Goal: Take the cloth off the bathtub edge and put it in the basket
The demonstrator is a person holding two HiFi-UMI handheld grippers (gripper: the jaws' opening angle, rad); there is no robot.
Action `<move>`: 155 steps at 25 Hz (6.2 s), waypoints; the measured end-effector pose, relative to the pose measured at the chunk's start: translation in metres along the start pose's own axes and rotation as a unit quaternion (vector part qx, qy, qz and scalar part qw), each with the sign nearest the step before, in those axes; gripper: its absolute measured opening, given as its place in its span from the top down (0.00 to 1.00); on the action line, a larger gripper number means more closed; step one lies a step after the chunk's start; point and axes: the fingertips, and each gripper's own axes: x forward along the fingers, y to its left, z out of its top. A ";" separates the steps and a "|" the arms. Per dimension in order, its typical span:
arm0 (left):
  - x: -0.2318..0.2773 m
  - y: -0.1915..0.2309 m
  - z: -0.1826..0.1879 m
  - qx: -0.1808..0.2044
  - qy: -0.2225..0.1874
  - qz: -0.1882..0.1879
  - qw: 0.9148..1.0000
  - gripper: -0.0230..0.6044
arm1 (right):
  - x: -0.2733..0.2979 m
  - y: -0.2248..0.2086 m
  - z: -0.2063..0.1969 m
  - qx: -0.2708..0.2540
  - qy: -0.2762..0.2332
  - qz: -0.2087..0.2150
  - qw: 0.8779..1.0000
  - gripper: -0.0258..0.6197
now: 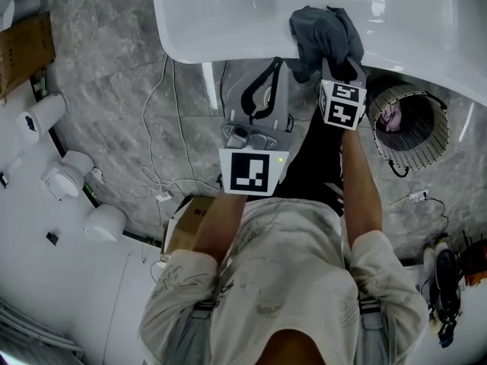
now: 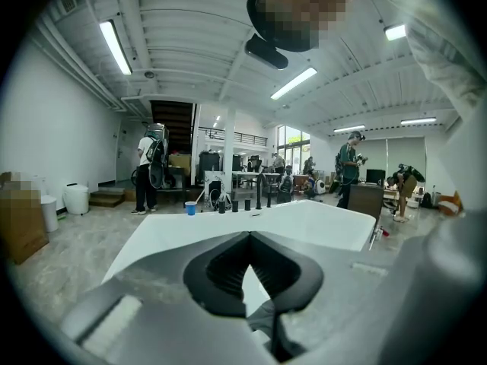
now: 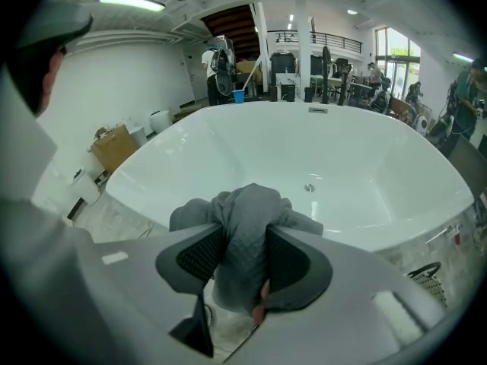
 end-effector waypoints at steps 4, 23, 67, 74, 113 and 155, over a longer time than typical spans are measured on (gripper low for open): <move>-0.002 0.000 0.003 0.005 -0.001 -0.001 1.000 0.97 | -0.003 0.000 0.001 0.002 0.001 0.002 1.000 0.71; -0.028 0.000 0.048 0.011 -0.036 -0.002 0.999 0.97 | -0.092 0.016 0.047 0.011 -0.067 0.005 0.998 0.71; -0.123 -0.029 0.246 0.048 -0.242 -0.058 0.967 0.97 | -0.449 0.016 0.250 -0.034 -0.434 -0.128 0.891 0.86; -0.117 -0.033 0.257 0.043 -0.246 -0.073 0.966 0.97 | -0.496 0.007 0.269 -0.037 -0.484 -0.162 0.859 0.87; -0.036 -0.362 0.278 0.077 -0.217 -0.421 0.877 0.97 | -0.726 -0.216 0.111 0.106 -0.486 -0.496 0.712 0.86; -0.043 -0.549 0.236 0.066 -0.175 -0.593 0.783 0.97 | -0.805 -0.265 -0.028 0.186 -0.404 -0.650 0.616 0.86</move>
